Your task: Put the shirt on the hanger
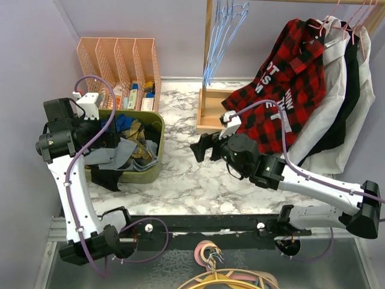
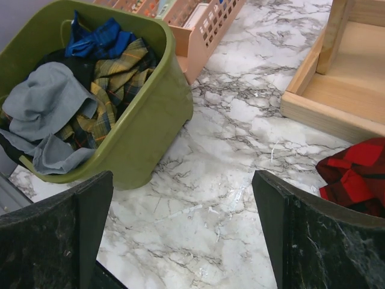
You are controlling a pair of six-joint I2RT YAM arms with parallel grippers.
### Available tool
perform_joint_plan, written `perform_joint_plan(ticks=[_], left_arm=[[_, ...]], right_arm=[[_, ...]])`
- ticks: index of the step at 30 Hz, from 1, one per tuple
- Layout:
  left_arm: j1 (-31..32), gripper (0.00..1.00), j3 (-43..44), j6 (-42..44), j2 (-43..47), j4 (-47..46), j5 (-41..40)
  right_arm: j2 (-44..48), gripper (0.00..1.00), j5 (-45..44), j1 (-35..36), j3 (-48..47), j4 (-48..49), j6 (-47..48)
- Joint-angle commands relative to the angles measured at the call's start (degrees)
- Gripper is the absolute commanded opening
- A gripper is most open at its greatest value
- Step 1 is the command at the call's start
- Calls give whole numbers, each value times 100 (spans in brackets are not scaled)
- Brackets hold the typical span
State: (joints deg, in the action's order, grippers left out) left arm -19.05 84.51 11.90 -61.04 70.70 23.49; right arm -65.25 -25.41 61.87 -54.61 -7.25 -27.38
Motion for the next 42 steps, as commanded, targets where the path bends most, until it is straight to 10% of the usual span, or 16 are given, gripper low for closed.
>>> perform_joint_plan(ticks=[1, 18, 30, 34, 42], left_arm=[[-20, 99, 256, -525, -80, -460, -744], [157, 91, 723, 1742, -1360, 1009, 390], [716, 88, -6, 1989, -1625, -195, -1088], [742, 67, 38, 1736, -2083, -402, -1095], [1029, 54, -205, 1674, -2203, -507, -1217]], right_arm=[[-220, 99, 193, 9, -354, 118, 332], [702, 99, 824, 7, 949, 761, 1006], [149, 99, 1213, 9, 934, 1066, 680], [116, 99, 1195, 10, 974, 1039, 601], [158, 99, 1114, 10, 1079, 994, 564]])
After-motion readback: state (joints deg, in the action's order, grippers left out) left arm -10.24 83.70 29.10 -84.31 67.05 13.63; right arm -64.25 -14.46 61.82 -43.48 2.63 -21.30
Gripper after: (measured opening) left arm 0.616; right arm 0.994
